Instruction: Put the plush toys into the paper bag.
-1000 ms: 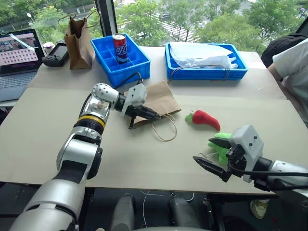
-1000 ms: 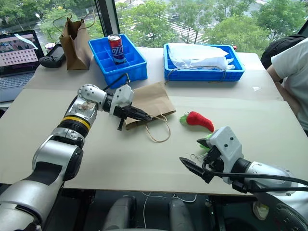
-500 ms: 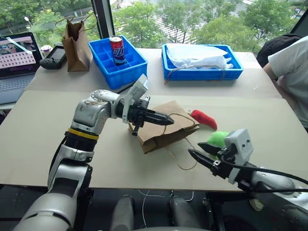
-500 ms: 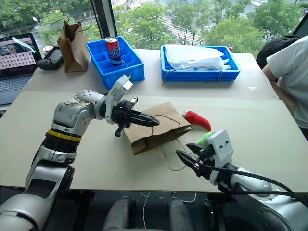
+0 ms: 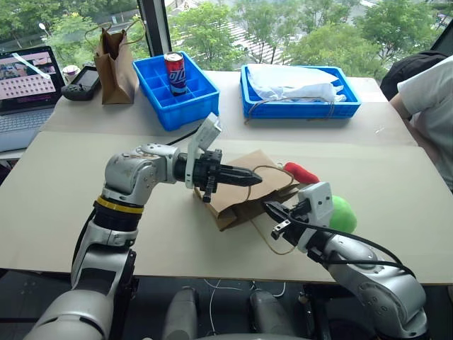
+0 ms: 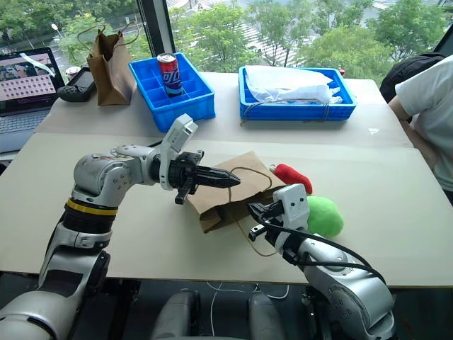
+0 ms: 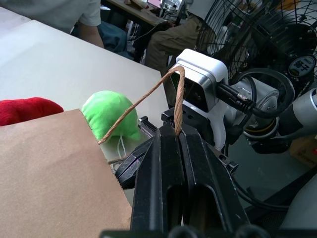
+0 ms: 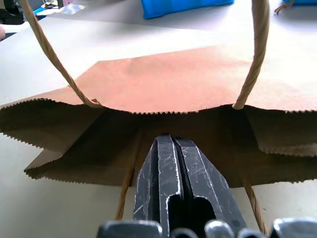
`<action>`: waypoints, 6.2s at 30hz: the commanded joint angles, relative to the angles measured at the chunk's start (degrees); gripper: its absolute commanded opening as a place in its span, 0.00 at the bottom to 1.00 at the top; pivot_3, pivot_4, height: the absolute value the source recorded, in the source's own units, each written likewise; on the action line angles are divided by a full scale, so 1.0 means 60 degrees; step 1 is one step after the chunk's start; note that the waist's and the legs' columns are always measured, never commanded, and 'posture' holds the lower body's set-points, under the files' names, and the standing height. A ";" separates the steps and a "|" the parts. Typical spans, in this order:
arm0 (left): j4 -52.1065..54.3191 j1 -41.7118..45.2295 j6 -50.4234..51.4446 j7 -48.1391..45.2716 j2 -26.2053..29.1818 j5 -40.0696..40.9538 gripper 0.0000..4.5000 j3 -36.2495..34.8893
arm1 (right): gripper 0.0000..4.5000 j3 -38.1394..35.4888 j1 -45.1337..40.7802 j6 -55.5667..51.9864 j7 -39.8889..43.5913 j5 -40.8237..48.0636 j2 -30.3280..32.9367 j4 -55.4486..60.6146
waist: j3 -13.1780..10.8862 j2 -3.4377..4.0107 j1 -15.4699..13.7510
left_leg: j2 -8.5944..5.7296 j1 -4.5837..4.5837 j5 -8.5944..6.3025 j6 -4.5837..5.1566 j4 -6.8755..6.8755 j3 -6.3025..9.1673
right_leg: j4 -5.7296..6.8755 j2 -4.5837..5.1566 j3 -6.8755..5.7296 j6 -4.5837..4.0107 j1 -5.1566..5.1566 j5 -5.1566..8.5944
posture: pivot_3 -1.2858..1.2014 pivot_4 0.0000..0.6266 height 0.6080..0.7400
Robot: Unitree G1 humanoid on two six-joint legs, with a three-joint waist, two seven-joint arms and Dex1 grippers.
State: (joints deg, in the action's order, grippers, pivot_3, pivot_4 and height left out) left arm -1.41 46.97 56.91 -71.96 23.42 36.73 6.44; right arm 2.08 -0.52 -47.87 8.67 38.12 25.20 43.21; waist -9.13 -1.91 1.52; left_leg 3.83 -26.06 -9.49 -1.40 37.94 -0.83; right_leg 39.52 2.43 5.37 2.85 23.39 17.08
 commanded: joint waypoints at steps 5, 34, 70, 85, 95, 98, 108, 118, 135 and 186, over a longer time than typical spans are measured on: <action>0.0542 0.0200 0.0930 0.0982 -0.0366 0.1206 0.00 -0.0681 | 0.01 0.0802 -0.0358 0.1089 0.0399 -0.1262 -0.0520 -0.1263 | 0.0000 0.0001 -0.0011 | 0.0001 0.0002 0.0000 0.0000 0.0000 0.0001 | 0.0000 -0.0001 0.0000 -0.0001 0.0000 0.0001 | 0.52 0.24 0.62; 0.0245 0.2566 0.1817 0.3634 -0.0742 0.3241 0.00 -0.2507 | 0.01 0.2708 -0.1737 0.3708 0.2238 -0.5508 -0.1282 -0.6584 | 0.0001 -0.0003 0.0188 | 0.0004 0.0133 -0.0002 -0.0005 -0.0010 0.0007 | -0.0004 -0.0009 -0.0002 0.0025 -0.0116 0.0015 | 0.52 0.24 0.62; -0.0448 0.1217 0.0323 0.2273 0.0291 0.2210 0.00 -0.1467 | 0.43 -0.2352 -0.1858 -0.1534 0.3032 -0.1359 -0.0042 0.0103 | -0.0004 -0.0001 -0.0110 | 0.0000 0.0002 -0.0002 -0.0006 -0.0021 0.0007 | -0.0061 -0.0005 -0.0005 -0.0004 -0.0020 -0.0002 | 0.52 0.24 0.62; -0.0493 0.1280 0.0676 0.2264 -0.0231 0.2521 0.00 -0.1519 | 0.99 -0.5450 0.0619 -0.2733 0.3072 -0.1191 0.3342 -0.1188 | -0.0009 0.0004 -0.0096 | -0.0014 -0.0015 -0.0002 -0.0003 -0.0024 0.0018 | -0.0089 -0.0002 -0.0002 0.0013 -0.0025 0.0009 | 0.52 0.24 0.62; 0.0014 0.0783 0.1332 0.3175 -0.0732 0.3010 0.00 -0.1679 | 0.84 -0.4106 0.0979 -0.2009 0.2931 -0.1616 0.2536 -0.2157 | -0.0010 0.0013 -0.0070 | -0.0017 -0.0011 -0.0001 -0.0002 -0.0023 0.0017 | -0.0088 -0.0002 0.0004 0.0031 -0.0029 0.0016 | 0.52 0.24 0.62; 0.0025 0.0767 0.1361 0.3256 -0.0751 0.3048 0.00 -0.1691 | 0.61 -0.4625 0.0902 -0.2076 0.2954 -0.1402 0.2399 -0.1992 | -0.0010 0.0013 -0.0095 | -0.0018 -0.0012 -0.0001 -0.0002 -0.0020 0.0020 | -0.0088 -0.0002 0.0002 0.0032 -0.0030 0.0015 | 0.52 0.24 0.62; -0.0314 0.0984 0.1303 0.3351 -0.0973 0.3122 0.00 -0.1732 | 0.01 -0.8219 0.0402 -0.3227 0.4255 0.0167 0.4654 -0.1060 | -0.0024 0.0036 -0.0112 | -0.0026 -0.0013 -0.0001 -0.0002 -0.0021 0.0023 | -0.0091 0.0003 0.0002 0.0032 -0.0035 0.0015 | 0.52 0.24 0.62; -0.1171 0.2017 0.1340 0.3615 -0.1204 0.3244 0.00 -0.2309 | 0.01 -0.5656 -0.2522 -0.4332 0.2472 0.2080 0.3499 -0.0037 | -0.0028 0.0034 -0.0077 | -0.0025 -0.0015 -0.0001 -0.0002 -0.0023 0.0030 | -0.0094 -0.0002 0.0003 0.0034 -0.0035 0.0016 | 0.52 0.24 0.62; -0.0941 0.1865 0.1399 0.3841 -0.1256 0.3220 0.00 -0.2431 | 0.01 0.1623 -0.5221 -0.2639 0.1881 -0.0759 0.1985 -0.1387 | -0.0039 0.0048 -0.0099 | -0.0032 -0.0035 -0.0001 -0.0002 -0.0028 0.0036 | -0.0095 0.0003 -0.0001 0.0001 -0.0018 -0.0002 | 0.52 0.24 0.62; -0.0241 0.1000 0.1584 0.3753 0.0000 0.3126 0.00 -0.2078 | 0.15 -0.1465 -0.3249 0.2474 0.3808 -0.3665 0.2161 -0.7064 | -0.0057 0.0063 0.0033 | -0.0056 -0.0025 0.0001 -0.0004 -0.0024 0.0066 | -0.0076 0.0007 0.0003 -0.0002 -0.0038 -0.0005 | 0.52 0.24 0.62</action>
State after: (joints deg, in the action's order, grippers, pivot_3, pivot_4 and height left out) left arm -2.95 51.04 67.30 -48.58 23.19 55.36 -5.49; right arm -2.21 -21.10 -30.39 32.90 14.90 36.07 -6.88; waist -9.47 -1.54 1.72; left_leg 3.47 -26.25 -9.48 -1.43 37.80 -0.42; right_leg 39.06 2.48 5.39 2.85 23.17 17.07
